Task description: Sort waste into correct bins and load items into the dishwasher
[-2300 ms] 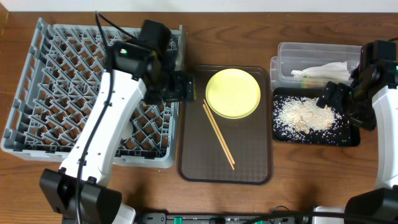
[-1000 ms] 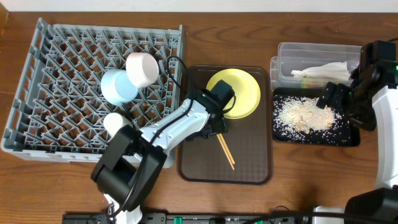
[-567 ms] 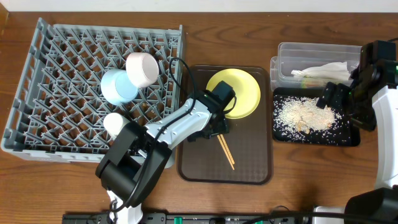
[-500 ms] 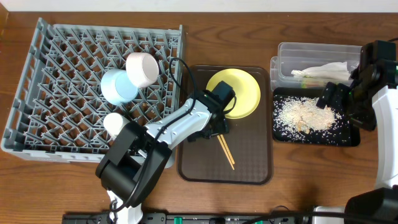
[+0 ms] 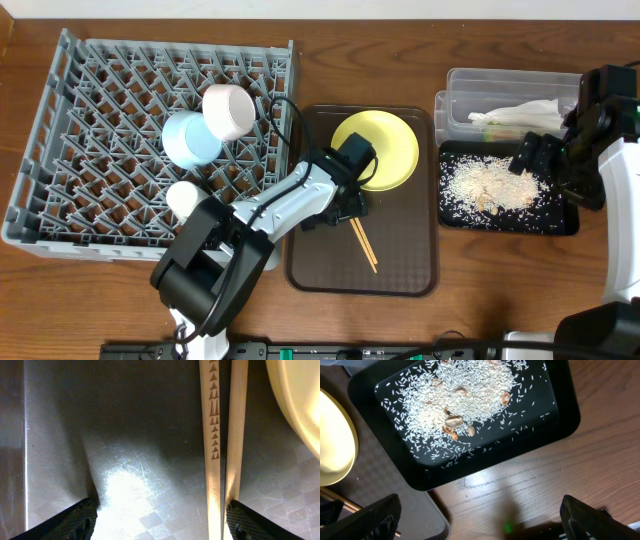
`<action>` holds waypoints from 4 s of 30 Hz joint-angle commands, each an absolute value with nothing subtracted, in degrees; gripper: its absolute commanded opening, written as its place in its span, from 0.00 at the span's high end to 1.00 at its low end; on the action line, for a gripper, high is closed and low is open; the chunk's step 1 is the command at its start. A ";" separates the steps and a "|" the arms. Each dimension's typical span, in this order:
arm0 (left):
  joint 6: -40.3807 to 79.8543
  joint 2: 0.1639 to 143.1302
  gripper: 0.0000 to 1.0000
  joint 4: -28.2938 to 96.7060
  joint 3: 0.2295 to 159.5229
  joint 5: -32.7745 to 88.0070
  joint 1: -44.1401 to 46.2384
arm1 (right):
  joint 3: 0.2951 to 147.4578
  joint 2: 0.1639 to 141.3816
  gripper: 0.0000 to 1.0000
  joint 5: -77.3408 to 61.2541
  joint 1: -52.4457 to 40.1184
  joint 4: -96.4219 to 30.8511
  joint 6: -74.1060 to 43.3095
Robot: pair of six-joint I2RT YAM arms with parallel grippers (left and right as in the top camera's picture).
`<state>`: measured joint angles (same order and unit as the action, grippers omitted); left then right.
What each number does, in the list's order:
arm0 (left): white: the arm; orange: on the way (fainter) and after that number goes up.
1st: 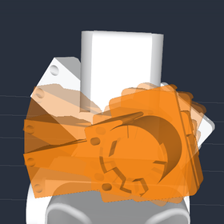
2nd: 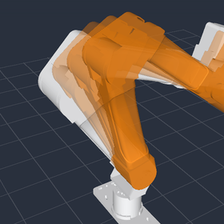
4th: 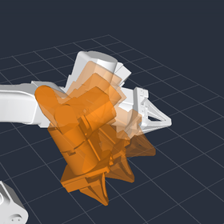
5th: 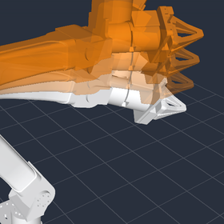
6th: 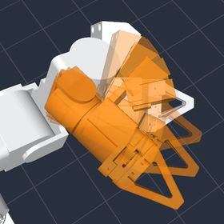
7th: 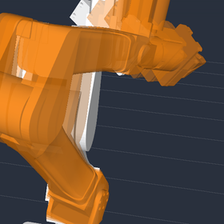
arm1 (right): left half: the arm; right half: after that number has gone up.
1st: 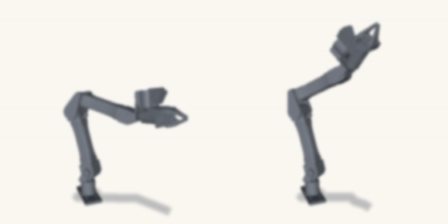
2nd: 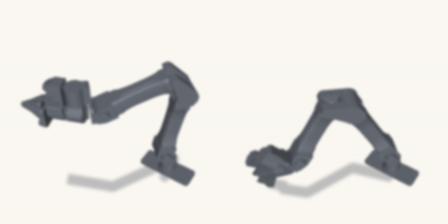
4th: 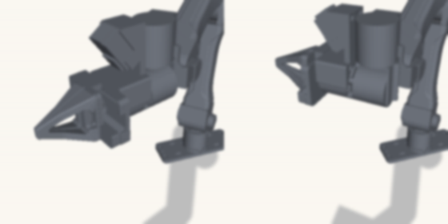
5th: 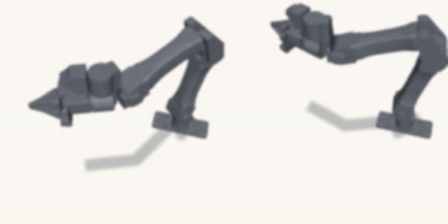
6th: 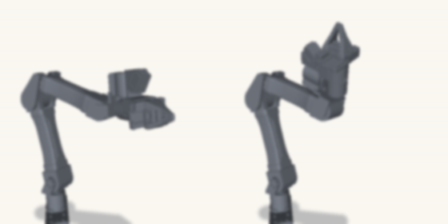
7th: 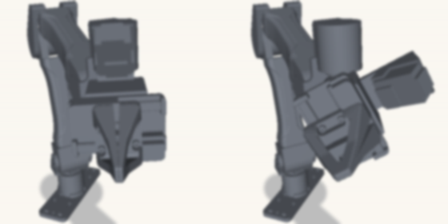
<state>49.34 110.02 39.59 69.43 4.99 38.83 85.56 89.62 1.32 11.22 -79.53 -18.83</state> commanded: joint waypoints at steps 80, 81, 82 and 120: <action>17.78 81.97 0.85 47.51 72.27 7.01 24.05 | 86.54 89.47 0.01 1.87 11.70 -80.18 -18.17; 19.73 82.48 0.78 47.53 72.14 7.55 24.40 | 86.54 89.47 0.01 1.87 11.70 -80.18 -18.17; 21.26 83.20 0.71 47.51 72.01 8.34 24.97 | 86.54 89.47 0.01 1.85 11.70 -80.18 -18.17; 33.78 114.56 0.66 44.66 70.17 8.40 36.03 | 86.54 89.47 0.01 1.89 11.70 -80.23 -18.15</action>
